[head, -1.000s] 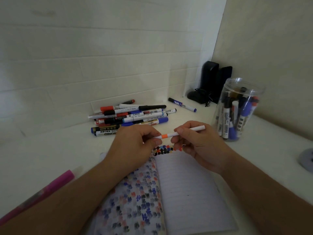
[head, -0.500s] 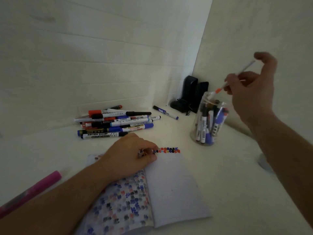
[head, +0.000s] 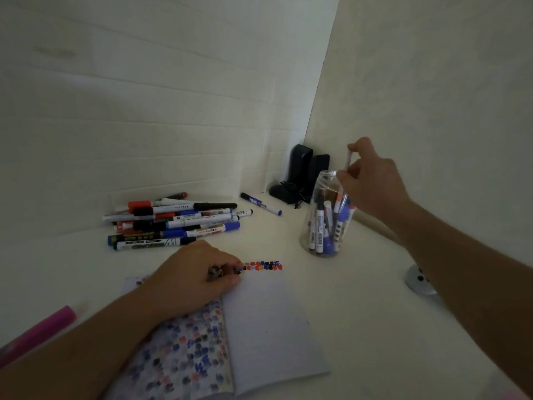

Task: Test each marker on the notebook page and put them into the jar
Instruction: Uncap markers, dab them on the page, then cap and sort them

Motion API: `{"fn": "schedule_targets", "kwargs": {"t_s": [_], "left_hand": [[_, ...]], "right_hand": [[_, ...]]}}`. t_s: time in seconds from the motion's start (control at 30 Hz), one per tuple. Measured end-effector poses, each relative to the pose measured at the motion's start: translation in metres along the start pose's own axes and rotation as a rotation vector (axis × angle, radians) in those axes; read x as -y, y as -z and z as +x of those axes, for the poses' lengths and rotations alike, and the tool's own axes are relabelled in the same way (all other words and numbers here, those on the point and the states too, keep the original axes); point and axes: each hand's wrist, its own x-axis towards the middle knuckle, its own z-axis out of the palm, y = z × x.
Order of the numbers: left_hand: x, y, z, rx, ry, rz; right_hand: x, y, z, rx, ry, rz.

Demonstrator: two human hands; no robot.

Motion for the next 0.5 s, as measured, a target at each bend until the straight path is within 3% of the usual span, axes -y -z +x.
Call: {"fn": "schedule_targets", "kwargs": {"t_s": [0.2, 0.4, 0.5], "left_hand": [[-0.001, 0.000, -0.001, -0.016, -0.006, -0.009], [0.000, 0.001, 0.002, -0.011, 0.024, 0.000], [0.003, 0.002, 0.004, -0.024, 0.066, 0.043]], "right_hand": [[-0.017, -0.019, -0.012, 0.023, 0.138, -0.231], [-0.023, -0.027, -0.009, 0.035, 0.146, -0.228], [-0.023, -0.031, -0.012, -0.097, 0.172, -0.245]]}}
